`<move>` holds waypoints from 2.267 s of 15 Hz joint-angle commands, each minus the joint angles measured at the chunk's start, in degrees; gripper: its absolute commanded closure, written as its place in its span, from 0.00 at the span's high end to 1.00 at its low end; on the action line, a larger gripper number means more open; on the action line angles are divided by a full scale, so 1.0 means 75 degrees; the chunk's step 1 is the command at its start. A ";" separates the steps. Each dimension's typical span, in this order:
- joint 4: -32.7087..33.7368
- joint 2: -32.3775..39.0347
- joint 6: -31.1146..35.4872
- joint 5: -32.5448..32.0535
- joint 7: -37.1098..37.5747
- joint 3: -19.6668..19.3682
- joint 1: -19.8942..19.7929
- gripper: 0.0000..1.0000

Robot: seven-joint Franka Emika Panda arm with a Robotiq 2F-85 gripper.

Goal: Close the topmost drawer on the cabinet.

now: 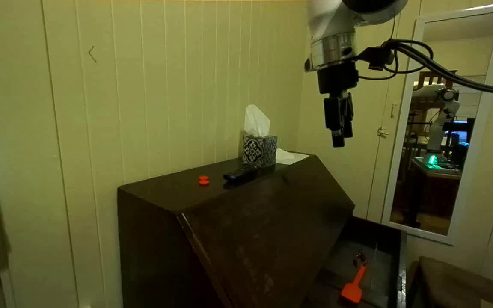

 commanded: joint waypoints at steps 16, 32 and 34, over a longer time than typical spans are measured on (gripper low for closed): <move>-0.3082 0.0099 0.2224 -0.0305 -0.3551 -0.2660 -0.0672 1.00; -0.4278 0.2797 0.6705 -0.1540 -0.4010 -0.3848 -0.2556 1.00; -0.4252 0.2927 0.6753 -0.1542 -0.3985 -0.3848 -0.2581 1.00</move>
